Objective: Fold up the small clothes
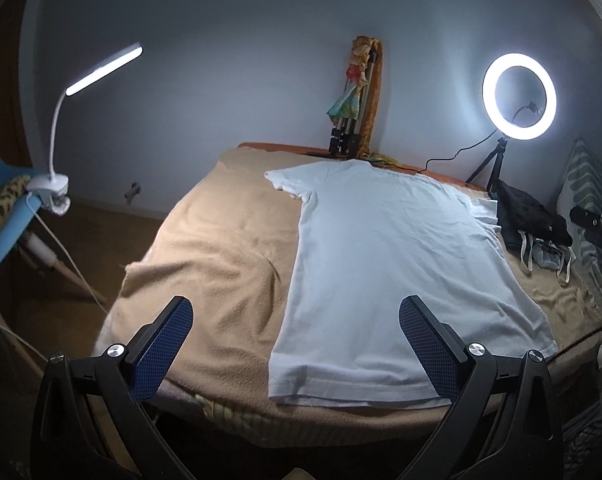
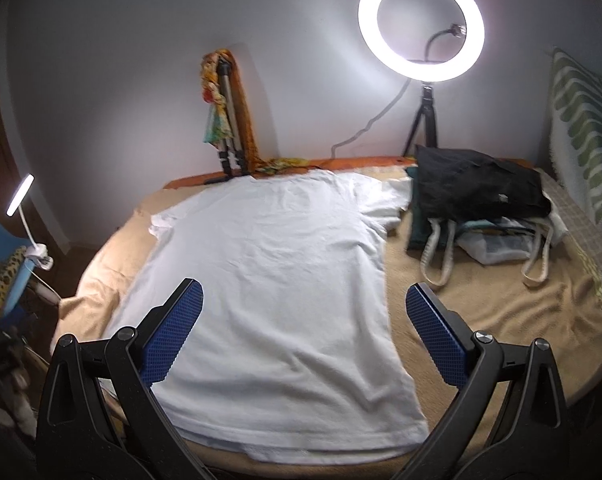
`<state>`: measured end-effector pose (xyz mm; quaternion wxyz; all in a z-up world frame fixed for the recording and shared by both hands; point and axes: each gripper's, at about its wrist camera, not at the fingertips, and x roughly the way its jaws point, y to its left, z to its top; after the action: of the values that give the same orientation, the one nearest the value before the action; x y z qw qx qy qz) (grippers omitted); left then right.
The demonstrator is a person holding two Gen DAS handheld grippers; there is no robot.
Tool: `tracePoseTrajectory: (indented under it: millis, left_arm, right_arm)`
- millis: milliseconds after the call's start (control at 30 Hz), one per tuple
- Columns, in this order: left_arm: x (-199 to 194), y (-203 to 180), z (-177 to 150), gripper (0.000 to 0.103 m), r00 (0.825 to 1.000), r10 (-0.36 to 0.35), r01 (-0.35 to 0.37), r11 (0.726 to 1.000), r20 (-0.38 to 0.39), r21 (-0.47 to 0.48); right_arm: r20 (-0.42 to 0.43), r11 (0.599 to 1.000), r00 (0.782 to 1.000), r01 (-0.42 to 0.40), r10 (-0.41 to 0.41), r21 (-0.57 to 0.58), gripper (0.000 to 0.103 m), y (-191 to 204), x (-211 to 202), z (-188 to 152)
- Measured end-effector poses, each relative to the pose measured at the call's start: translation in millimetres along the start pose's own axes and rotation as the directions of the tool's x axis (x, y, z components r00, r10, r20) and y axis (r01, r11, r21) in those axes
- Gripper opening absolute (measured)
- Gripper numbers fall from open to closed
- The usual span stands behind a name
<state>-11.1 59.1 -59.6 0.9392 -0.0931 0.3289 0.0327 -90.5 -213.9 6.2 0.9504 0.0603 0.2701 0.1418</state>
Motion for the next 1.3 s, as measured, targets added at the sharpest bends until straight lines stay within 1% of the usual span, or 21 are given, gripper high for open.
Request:
tracePoseTrajectory:
  millis: [33, 67, 100, 167, 233, 267, 333, 367, 433, 500, 533, 600, 700, 767, 900, 967, 1033, 1100, 1233, 1300]
  left_arm:
    - [2.7, 5.0, -3.3, 0.094, 1.0, -0.009, 0.008, 1.0, -0.016, -0.024]
    - [5.3, 9.6, -6.4, 0.091, 0.999, -0.021, 0.02, 0.999, -0.031, -0.046]
    - [8.7, 14.7, -9.6, 0.088, 0.998, -0.033, 0.03, 0.997, -0.049, -0.069]
    - [12.9, 20.6, -15.0, 0.085, 0.997, -0.037, 0.031, 0.995, -0.067, -0.099]
    - [16.2, 26.0, -21.6, 0.074, 0.995, -0.049, 0.038, 0.991, -0.081, -0.125]
    - [18.3, 28.6, -25.2, 0.071, 0.994, -0.064, 0.051, 0.989, -0.089, -0.14]
    - [23.2, 32.3, -30.0, 0.058, 0.988, -0.11, 0.091, 0.981, -0.107, -0.17]
    - [26.1, 33.1, -31.9, 0.055, 0.984, -0.131, 0.108, 0.977, -0.118, -0.182]
    - [31.9, 32.9, -34.1, 0.046, 0.979, -0.151, 0.123, 0.974, -0.139, -0.188]
    - [36.9, 31.5, -36.1, 0.044, 0.975, -0.162, 0.133, 0.974, -0.153, -0.184]
    - [39.8, 30.8, -36.8, 0.044, 0.973, -0.164, 0.133, 0.974, -0.162, -0.184]
    - [47.1, 32.6, -38.1, 0.044, 0.971, -0.157, 0.123, 0.975, -0.18, -0.187]
    - [56.2, 37.6, -40.5, 0.044, 0.966, -0.158, 0.115, 0.972, -0.206, -0.206]
    - [61.0, 39.4, -42.7, 0.044, 0.96, -0.169, 0.119, 0.968, -0.221, -0.222]
    - [67.3, 39.3, -45.1, 0.044, 0.956, -0.171, 0.119, 0.968, -0.237, -0.22]
    - [70.8, 40.4, -45.4, 0.041, 0.954, -0.177, 0.123, 0.967, -0.244, -0.222]
    - [75.0, 42.5, -46.7, 0.035, 0.948, -0.193, 0.134, 0.963, -0.252, -0.235]
    - [78.3, 44.6, -47.5, 0.033, 0.944, -0.204, 0.141, 0.959, -0.259, -0.245]
    - [80.8, 43.9, -45.7, 0.031, 0.944, -0.207, 0.146, 0.96, -0.257, -0.239]
    - [82.1, 43.4, -45.0, 0.029, 0.942, -0.22, 0.159, 0.957, -0.253, -0.242]
  right_arm:
    - [0.006, 1.0, 1.0, -0.016, 0.016, -0.011, 0.103, 6.0, 2.6, 6.6]
    - [0.006, 0.999, 0.999, -0.034, 0.034, -0.026, 0.103, 13.5, 6.1, 14.2]
    - [-0.003, 0.998, 0.998, -0.056, 0.056, -0.042, 0.103, 21.7, 10.4, 22.1]
    - [-0.035, 0.993, 0.995, -0.097, 0.095, -0.068, 0.103, 38.2, 20.8, 38.0]
    - [-0.067, 0.986, 0.989, -0.137, 0.132, -0.089, 0.103, 55.9, 31.6, 52.8]
    - [-0.076, 0.983, 0.986, -0.155, 0.148, -0.095, 0.103, 63.6, 36.1, 58.9]
    - [-0.085, 0.978, 0.981, -0.182, 0.174, -0.101, 0.103, 79.4, 44.5, 70.8]
    - [-0.092, 0.975, 0.979, -0.194, 0.184, -0.107, 0.103, 88.1, 50.1, 77.0]
    - [-0.104, 0.969, 0.973, -0.217, 0.205, -0.121, 0.101, 102.3, 58.7, 87.2]
    - [-0.125, 0.96, 0.965, -0.246, 0.23, -0.132, 0.093, 117.0, 68.6, 99.2]
    - [-0.136, 0.957, 0.961, -0.26, 0.242, -0.132, 0.091, 124.3, 74.6, 104.9]
    - [-0.163, 0.949, 0.948, -0.292, 0.272, -0.117, 0.082, 138.4, 89.0, 116.9]
    - [-0.211, 0.943, 0.93, -0.324, 0.302, -0.08, 0.074, 160.0, 118.3, 130.3]
    - [-0.236, 0.94, 0.922, -0.331, 0.306, -0.076, 0.069, 174.0, 139.1, 135.1]
    - [-0.283, 0.936, 0.911, -0.338, 0.301, -0.094, 0.066, 205.9, 186.2, 136.6]
    - [-0.315, 0.934, 0.899, -0.346, 0.304, -0.087, 0.065, 220.4, 213.3, 133.7]
    - [-0.348, 0.935, 0.888, -0.347, 0.3, -0.079, 0.064, 233.1, 242.1, 128.7]
    - [-0.382, 0.936, 0.877, -0.343, 0.291, -0.075, 0.064, 248.0, 272.9, 122.7]
    - [-0.426, 0.938, 0.86, -0.341, 0.281, -0.069, 0.063, 271.9, 326.2, 107.8]
    - [-0.444, 0.939, 0.852, -0.338, 0.278, -0.06, 0.063, 281.1, 351.1, 99.9]
